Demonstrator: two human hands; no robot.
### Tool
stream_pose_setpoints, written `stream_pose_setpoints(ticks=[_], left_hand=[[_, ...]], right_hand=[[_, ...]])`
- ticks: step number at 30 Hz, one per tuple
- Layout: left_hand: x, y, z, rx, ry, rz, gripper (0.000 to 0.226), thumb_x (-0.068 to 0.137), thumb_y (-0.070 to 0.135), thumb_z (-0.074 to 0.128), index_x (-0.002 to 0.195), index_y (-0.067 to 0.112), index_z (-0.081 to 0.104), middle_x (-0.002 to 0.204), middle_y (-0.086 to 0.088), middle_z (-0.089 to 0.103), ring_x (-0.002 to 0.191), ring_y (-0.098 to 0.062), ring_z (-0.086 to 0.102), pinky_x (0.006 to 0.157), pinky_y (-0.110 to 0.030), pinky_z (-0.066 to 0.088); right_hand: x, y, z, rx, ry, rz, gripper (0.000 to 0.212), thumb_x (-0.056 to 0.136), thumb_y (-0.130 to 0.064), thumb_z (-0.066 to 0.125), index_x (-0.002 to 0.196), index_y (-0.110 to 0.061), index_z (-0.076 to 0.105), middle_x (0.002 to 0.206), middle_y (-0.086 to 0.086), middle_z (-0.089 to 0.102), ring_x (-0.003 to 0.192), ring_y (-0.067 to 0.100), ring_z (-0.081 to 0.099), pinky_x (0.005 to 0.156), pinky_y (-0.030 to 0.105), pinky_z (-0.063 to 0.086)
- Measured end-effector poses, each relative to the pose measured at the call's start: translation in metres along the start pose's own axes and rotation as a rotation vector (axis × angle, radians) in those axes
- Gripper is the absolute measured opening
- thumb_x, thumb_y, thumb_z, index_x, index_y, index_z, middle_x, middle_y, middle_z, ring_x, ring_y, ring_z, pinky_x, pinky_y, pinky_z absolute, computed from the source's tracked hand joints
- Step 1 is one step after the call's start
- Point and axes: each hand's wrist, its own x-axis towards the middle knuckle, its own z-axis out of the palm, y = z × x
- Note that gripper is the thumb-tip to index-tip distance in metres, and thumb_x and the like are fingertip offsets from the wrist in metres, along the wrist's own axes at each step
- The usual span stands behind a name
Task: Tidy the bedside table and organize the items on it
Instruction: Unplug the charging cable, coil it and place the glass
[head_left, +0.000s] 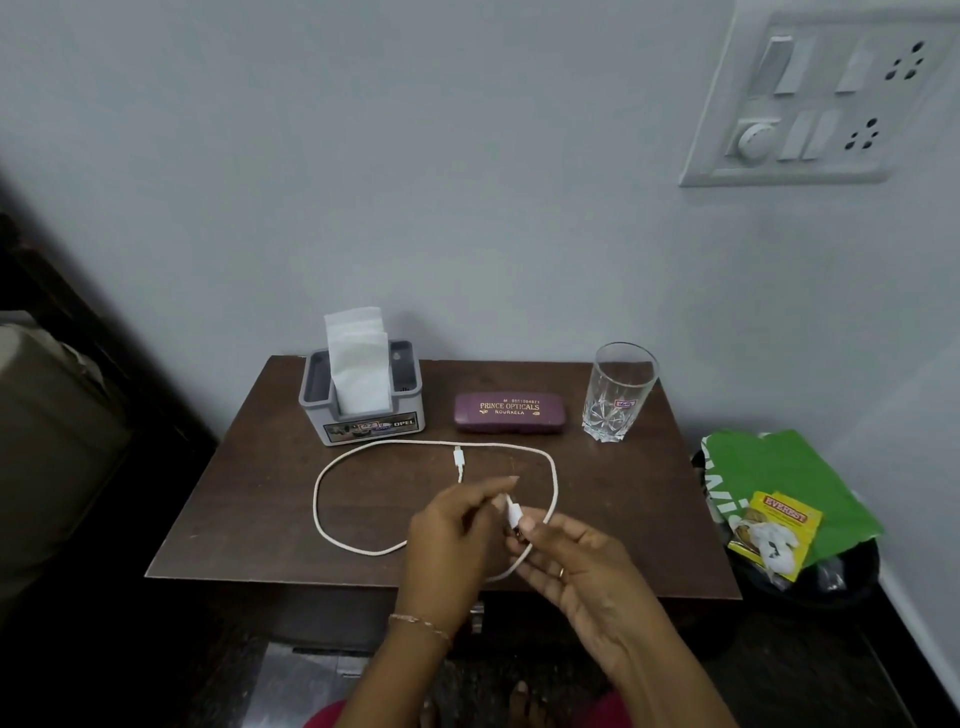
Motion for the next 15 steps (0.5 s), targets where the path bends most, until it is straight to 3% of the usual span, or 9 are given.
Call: stream_pose_setpoints(ticks=[1,3,5,10,12,15], left_hand=[[0.000,0.002,-0.001,-0.247,-0.028,-0.133,0.023,0.087,0.009,0.057,0.102,0.022,0.070,0.097,-0.003,0.071,0.088,-0.010,0.066,0.083,-0.024,0.054],[-0.001,0.007,-0.003,-0.662,-0.014,-0.365,0.021,0.088,0.004,0.055,0.108,0.009,0.058,0.100,-0.017,0.068,0.081,-0.020,0.068,0.073,-0.028,0.058],[0.000,0.006,-0.004,-0.817,-0.004,-0.475,0.032,0.083,0.007,0.060,0.114,0.001,0.053,0.098,-0.018,0.069,0.074,-0.018,0.069,0.064,-0.025,0.058],[-0.002,0.006,-0.004,-0.719,-0.113,-0.474,0.037,0.067,0.027,0.068,0.098,0.007,0.069,0.089,-0.014,0.064,0.075,-0.022,0.057,0.058,-0.022,0.050],[-0.002,0.006,-0.004,-0.680,-0.121,-0.427,0.032,0.068,0.025,0.069,0.094,0.006,0.070,0.083,-0.015,0.063,0.073,-0.022,0.055,0.059,-0.023,0.050],[-0.003,0.006,-0.006,-0.654,-0.116,-0.363,0.018,0.080,0.010,0.062,0.094,0.001,0.068,0.076,-0.011,0.067,0.063,-0.014,0.063,0.057,-0.020,0.053]], right_hand=[[0.000,0.001,0.000,-0.040,-0.001,-0.040,0.012,0.082,-0.002,0.063,0.092,0.000,0.070,0.081,0.011,0.074,0.071,0.014,0.071,0.064,0.023,0.058],[-0.001,0.002,0.002,-0.140,0.003,-0.129,0.013,0.082,-0.003,0.065,0.093,-0.003,0.072,0.085,0.012,0.075,0.075,0.015,0.071,0.070,0.024,0.058],[-0.002,0.004,0.007,-0.253,0.035,-0.225,0.014,0.081,-0.004,0.067,0.092,-0.008,0.074,0.085,0.011,0.075,0.077,0.016,0.072,0.072,0.026,0.059],[-0.005,0.015,0.021,-0.736,0.181,-0.536,0.033,0.074,-0.006,0.074,0.081,-0.037,0.066,0.067,0.002,0.068,0.060,0.008,0.067,0.058,0.020,0.052],[-0.006,0.019,0.025,-0.851,0.170,-0.593,0.034,0.077,-0.008,0.071,0.081,-0.038,0.057,0.064,0.000,0.064,0.059,0.008,0.064,0.055,0.021,0.051],[-0.006,0.023,0.026,-0.994,0.143,-0.689,0.035,0.080,-0.010,0.068,0.096,-0.038,0.054,0.073,-0.008,0.063,0.068,0.005,0.063,0.061,0.022,0.052]])
